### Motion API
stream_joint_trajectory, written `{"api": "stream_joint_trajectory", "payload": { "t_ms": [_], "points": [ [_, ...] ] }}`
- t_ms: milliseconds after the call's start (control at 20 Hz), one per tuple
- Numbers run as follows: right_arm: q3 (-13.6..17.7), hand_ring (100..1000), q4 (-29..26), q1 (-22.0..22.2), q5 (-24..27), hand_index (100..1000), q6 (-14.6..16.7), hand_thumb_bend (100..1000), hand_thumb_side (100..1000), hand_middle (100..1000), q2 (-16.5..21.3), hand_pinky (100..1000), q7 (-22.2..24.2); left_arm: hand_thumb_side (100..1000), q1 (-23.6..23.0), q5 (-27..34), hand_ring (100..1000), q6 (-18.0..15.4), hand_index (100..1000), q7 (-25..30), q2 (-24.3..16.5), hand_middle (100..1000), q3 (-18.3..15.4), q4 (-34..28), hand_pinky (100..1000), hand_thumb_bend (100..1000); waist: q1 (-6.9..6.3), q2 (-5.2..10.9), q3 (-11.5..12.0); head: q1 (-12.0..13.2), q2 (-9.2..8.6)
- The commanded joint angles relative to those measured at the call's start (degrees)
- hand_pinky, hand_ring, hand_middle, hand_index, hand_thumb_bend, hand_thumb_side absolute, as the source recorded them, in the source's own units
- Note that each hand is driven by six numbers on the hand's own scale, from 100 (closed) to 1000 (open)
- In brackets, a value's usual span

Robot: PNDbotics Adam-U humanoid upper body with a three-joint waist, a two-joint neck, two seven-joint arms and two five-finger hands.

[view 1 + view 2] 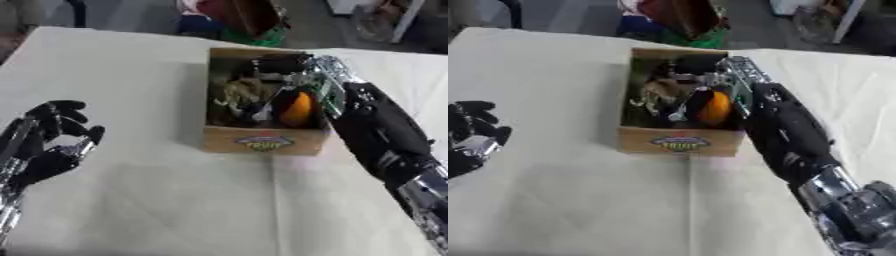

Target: Pick up objects on the table and place them in the box.

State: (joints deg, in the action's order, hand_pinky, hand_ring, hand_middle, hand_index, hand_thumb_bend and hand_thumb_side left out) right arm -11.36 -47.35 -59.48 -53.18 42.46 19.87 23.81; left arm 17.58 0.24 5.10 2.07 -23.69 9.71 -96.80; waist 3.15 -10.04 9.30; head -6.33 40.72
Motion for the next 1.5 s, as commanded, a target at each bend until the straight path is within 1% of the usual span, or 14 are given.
{"api": "stream_joint_trajectory", "payload": {
  "t_ms": [50,250,300,400,550,600,650,750,900,1050,1100,1250,1350,1500],
  "points": [
    [-0.8,882,-4.2,-0.5,4.7,933,9.5,442,596,868,4.4,798,10.8,220,0.2,-0.2,562,-0.2,753,-0.2,-1.2,555,-0.8,-0.5,666,411,-0.19,1.20,-0.3,0.6,-0.21],
    [-1.6,871,-10.1,2.2,13.5,930,9.5,444,583,859,9.7,792,13.4,220,-0.5,-0.3,562,-0.2,753,-0.6,-1.5,555,-1.2,-0.4,666,410,-0.11,1.43,-1.2,1.4,0.04],
    [-1.5,856,-11.6,3.0,16.4,922,9.5,447,558,846,11.1,781,13.8,220,-0.6,-0.3,561,-0.2,752,-0.7,-1.6,555,-1.3,-0.4,666,410,-0.09,1.50,-1.5,1.6,0.14],
    [-1.0,841,-14.8,4.8,22.5,913,9.5,451,583,831,14.0,769,14.3,218,-0.9,-0.3,561,-0.2,752,-0.9,-1.8,555,-1.6,-0.3,666,410,-0.07,1.62,-2.1,1.9,0.33],
    [0.6,836,-20.0,8.3,29.5,910,9.5,459,612,827,17.9,763,13.4,218,-1.2,-0.3,561,-0.3,752,-1.3,-1.9,555,-1.9,-0.4,667,409,-0.19,1.71,-2.8,2.3,0.41],
    [1.3,836,-21.9,9.7,31.2,910,9.2,424,616,827,19.2,761,12.7,217,-1.4,-0.3,560,-0.3,751,-1.4,-1.9,554,-2.0,-0.4,667,409,-0.25,1.73,-3.1,2.4,0.42],
    [2.0,835,-23.9,11.2,32.6,909,8.6,413,612,827,20.4,760,11.8,217,-1.5,-0.3,560,-0.3,751,-1.5,-2.0,554,-2.1,-0.4,667,409,-0.30,1.72,-3.3,2.4,0.44],
    [3.4,822,-27.6,14.2,34.6,902,6.5,342,581,817,22.2,749,9.9,217,-1.8,-0.2,559,-0.4,748,-1.8,-2.0,552,-2.3,-0.3,666,408,-0.42,1.82,-3.9,2.6,0.66],
    [5.8,760,-31.8,18.5,37.1,883,2.7,227,511,779,23.4,712,6.2,213,-2.1,-0.1,556,-0.4,746,-2.1,-2.0,548,-2.4,-0.3,664,404,-0.58,1.79,-4.7,2.8,0.78],
    [7.9,727,-35.0,22.2,38.8,867,-0.7,182,464,758,23.7,695,2.0,210,-2.1,0.1,554,-0.6,744,-2.6,-1.9,548,-2.4,-0.4,663,401,-0.73,1.72,-5.3,2.9,1.08],
    [8.4,707,-35.8,23.3,39.3,857,-1.6,160,431,744,23.7,683,0.8,209,-2.2,0.2,550,-0.7,743,-2.8,-1.9,546,-2.5,-0.4,661,400,-0.79,1.69,-5.5,2.9,1.14],
    [9.8,690,-38.1,26.6,40.7,847,-4.1,129,396,731,23.7,673,-2.4,209,-2.4,0.5,547,-0.8,742,-3.3,-1.8,542,-2.5,-0.4,659,397,-0.94,1.61,-6.1,3.0,1.34],
    [10.7,676,-39.2,28.6,41.4,838,-5.4,105,372,718,23.4,665,-3.7,207,-2.5,0.6,543,-0.8,740,-3.7,-1.8,539,-2.6,-0.4,657,395,-1.04,1.52,-6.3,3.2,1.27],
    [11.5,667,-39.9,30.7,41.9,831,-6.8,100,355,710,22.9,658,-4.2,208,-2.6,0.7,542,-0.8,740,-4.1,-1.8,537,-2.6,-0.4,654,391,-1.15,1.41,-6.8,3.5,1.30]
  ]
}}
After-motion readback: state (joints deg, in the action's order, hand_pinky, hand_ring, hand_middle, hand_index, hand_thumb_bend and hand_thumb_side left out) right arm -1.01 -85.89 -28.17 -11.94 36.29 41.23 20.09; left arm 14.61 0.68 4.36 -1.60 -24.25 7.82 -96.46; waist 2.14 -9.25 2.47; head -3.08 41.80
